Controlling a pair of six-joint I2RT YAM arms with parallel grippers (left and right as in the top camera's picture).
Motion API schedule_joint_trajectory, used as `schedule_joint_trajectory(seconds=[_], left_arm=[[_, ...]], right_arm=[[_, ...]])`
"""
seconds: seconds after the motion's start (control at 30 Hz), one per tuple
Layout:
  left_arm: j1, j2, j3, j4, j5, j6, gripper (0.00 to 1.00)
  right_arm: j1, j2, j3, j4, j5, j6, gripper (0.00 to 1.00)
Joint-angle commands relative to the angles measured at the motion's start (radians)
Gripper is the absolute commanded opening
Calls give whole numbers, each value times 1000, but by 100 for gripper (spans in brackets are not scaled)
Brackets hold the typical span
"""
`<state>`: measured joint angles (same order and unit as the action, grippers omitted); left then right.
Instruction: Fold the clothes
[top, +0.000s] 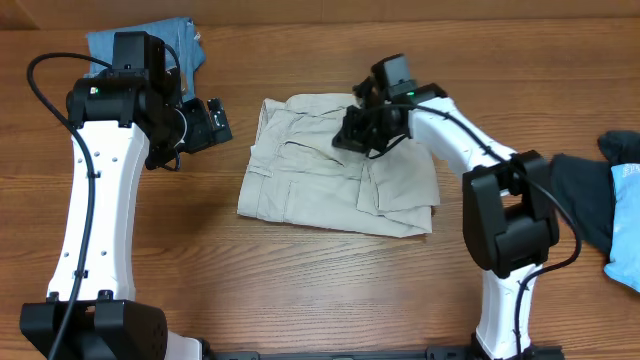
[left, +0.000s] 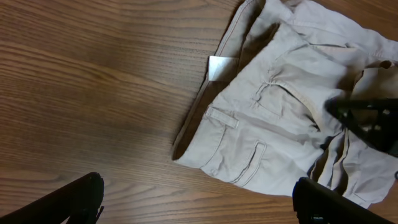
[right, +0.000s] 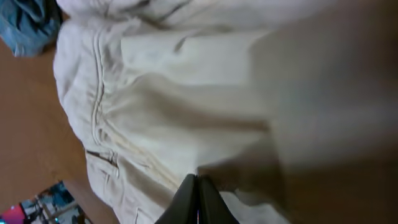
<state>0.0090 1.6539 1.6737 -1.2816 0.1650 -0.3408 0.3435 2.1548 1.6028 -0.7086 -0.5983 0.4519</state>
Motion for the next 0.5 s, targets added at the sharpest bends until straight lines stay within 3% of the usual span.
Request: schedule_joint_trajectory(seconds=[0.0,0.17,0.3,0.47], left_arm=[[2,8,-3,-8,12,4,100],[2,8,-3,-8,12,4,100],[2,8,-3,-5,12,4,100],[2,8,-3,-9,12,4,100]], right_arm=[[-6,-33,8,-64,39,-11,4],[-163,-389,29,-299,229,-66,4],[-250,-447,-6,-422,317,-71,4],[-250,-439,-339,-130,190,-50,4]])
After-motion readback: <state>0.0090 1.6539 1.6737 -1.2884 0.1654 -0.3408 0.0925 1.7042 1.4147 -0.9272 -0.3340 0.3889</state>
